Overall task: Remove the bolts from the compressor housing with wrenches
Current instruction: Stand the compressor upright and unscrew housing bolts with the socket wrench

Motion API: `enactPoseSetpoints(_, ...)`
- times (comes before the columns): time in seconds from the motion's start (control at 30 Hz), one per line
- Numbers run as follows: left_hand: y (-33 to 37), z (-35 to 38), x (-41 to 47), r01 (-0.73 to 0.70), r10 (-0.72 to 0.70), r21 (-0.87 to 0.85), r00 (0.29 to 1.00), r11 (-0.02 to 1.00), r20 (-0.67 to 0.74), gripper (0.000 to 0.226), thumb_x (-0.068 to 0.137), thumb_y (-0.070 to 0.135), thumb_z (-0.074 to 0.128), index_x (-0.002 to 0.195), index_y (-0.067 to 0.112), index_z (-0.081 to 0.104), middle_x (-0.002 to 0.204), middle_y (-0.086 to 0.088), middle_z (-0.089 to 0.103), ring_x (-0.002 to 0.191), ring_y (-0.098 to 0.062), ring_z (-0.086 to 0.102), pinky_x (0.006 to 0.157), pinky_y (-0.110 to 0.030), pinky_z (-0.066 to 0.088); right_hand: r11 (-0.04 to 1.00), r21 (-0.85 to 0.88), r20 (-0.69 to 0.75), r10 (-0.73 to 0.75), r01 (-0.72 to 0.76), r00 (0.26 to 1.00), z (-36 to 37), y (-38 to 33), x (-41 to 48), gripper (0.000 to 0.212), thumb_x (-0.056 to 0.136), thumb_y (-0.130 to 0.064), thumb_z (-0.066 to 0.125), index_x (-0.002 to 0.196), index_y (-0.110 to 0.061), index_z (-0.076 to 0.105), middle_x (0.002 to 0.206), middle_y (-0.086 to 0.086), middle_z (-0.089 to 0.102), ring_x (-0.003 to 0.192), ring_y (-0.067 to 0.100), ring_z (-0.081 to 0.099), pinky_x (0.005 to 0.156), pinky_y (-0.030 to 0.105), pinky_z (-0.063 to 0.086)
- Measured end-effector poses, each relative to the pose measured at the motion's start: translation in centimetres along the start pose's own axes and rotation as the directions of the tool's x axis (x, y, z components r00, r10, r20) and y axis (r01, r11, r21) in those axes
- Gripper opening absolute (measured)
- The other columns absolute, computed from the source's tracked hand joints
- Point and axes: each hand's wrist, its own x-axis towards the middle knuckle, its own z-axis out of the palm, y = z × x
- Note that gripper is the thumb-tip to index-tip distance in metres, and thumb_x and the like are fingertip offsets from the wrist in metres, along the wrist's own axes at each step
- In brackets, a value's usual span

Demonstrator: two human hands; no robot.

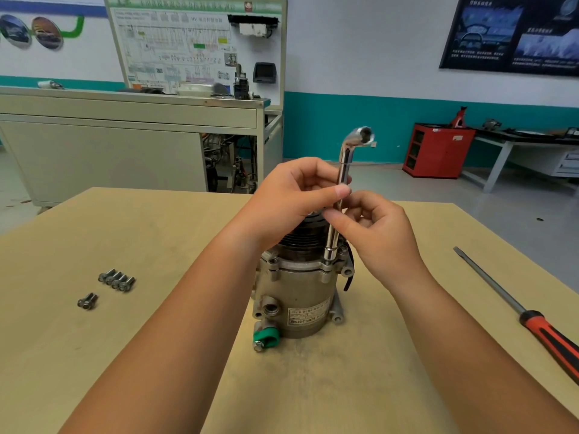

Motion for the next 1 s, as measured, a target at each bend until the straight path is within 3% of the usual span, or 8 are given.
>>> enactPoseSetpoints(0.2,-0.1,0.01,-0.02,0.009,-0.009,0.034,1.0,0.999,-0.006,0.018,0.085,0.003,0.066,0.08,0.019,0.06,0.068,0.013,0.063,0.066,0.0,0.059,0.061,-0.012,0.046,0.998,-0.035,0.055,-0.049,0.051,0.997,0.2,-0.39,-0.1,0.014,0.086,-0.017,0.065,0.083,-0.003,0.068,0.069,0.023,0.058,0.06,0.016,0.046,0.054,0.033,0.039)
enactPoseSetpoints(0.3,0.26,-0.05,-0.09,0.021,-0.02,-0.011,1.0,1.0,0.024,0.021,0.091,0.0,0.054,0.092,0.018,0.065,0.077,0.012,0.071,0.066,0.006,0.061,0.054,-0.004,0.04,0.996,-0.051,0.086,-0.066,0.07,0.994,0.22,-0.36,-0.29,0.025,0.093,-0.016,0.054,0.074,-0.004,0.065,0.054,0.006,0.044,0.053,0.008,0.038,0.051,0.027,0.031)
enactPoseSetpoints(0.37,0.37,-0.08,-0.09,0.029,-0.028,-0.041,0.999,0.999,0.035,0.025,0.093,-0.004,0.048,0.096,0.014,0.065,0.077,0.01,0.072,0.062,0.006,0.06,0.052,-0.003,0.038,0.998,-0.028,0.094,-0.06,0.063,0.994,0.12,-0.21,-0.3,0.03,0.095,-0.014,0.051,0.067,-0.017,0.063,0.048,-0.01,0.042,0.049,0.002,0.037,0.05,0.019,0.03)
enactPoseSetpoints(0.43,0.4,-0.11,-0.13,0.039,-0.037,-0.054,0.999,0.998,0.032,0.026,0.093,-0.005,0.046,0.096,0.012,0.065,0.076,0.009,0.072,0.062,0.005,0.062,0.051,-0.003,0.039,0.998,-0.019,0.091,-0.063,0.065,0.994,0.12,-0.21,-0.27,0.033,0.094,-0.012,0.051,0.066,-0.026,0.062,0.046,-0.014,0.044,0.047,0.001,0.039,0.049,0.014,0.031)
enactPoseSetpoints(0.6,0.23,0.03,-0.11,0.041,-0.04,-0.022,0.999,0.999,0.021,0.02,0.092,-0.004,0.053,0.092,0.013,0.065,0.075,0.011,0.072,0.072,0.001,0.066,0.059,-0.007,0.045,1.0,-0.014,0.004,-0.016,0.016,1.0,0.14,0.29,0.03,0.018,0.085,-0.02,0.065,0.081,-0.002,0.066,0.054,-0.005,0.04,0.051,0.004,0.036,0.05,0.019,0.032)
enactPoseSetpoints(0.73,-0.01,-0.03,0.05,0.028,-0.028,-0.006,1.0,1.0,0.004,0.021,0.085,0.0,0.062,0.08,0.02,0.066,0.077,0.012,0.071,0.075,-0.004,0.066,0.066,-0.016,0.051,0.999,-0.044,-0.004,-0.028,0.027,1.0,0.12,0.19,0.07,0.012,0.078,-0.02,0.073,0.072,-0.015,0.063,0.051,-0.007,0.042,0.05,0.005,0.037,0.049,0.02,0.033)
enactPoseSetpoints(0.93,-0.13,0.1,0.24,0.009,-0.01,-0.002,0.998,1.0,-0.055,0.023,0.073,0.013,0.075,0.061,0.032,0.07,0.068,0.009,0.066,0.063,-0.004,0.06,0.062,-0.017,0.051,0.996,-0.052,0.069,-0.074,0.078,0.995,0.13,-0.37,-0.2,0.008,0.087,-0.015,0.064,0.081,-0.013,0.069,0.069,0.026,0.058,0.058,0.025,0.047,0.055,0.032,0.041)
enactPoseSetpoints(1.0,-0.03,0.15,0.23,0.026,-0.025,0.007,0.998,1.0,-0.056,0.016,0.074,0.019,0.072,0.064,0.032,0.069,0.07,0.009,0.066,0.065,-0.005,0.06,0.06,-0.016,0.049,0.994,-0.051,0.098,-0.096,0.102,0.991,0.04,-0.41,-0.29,0.014,0.09,-0.015,0.059,0.085,-0.021,0.07,0.064,0.008,0.065,0.058,0.019,0.054,0.056,0.03,0.045)
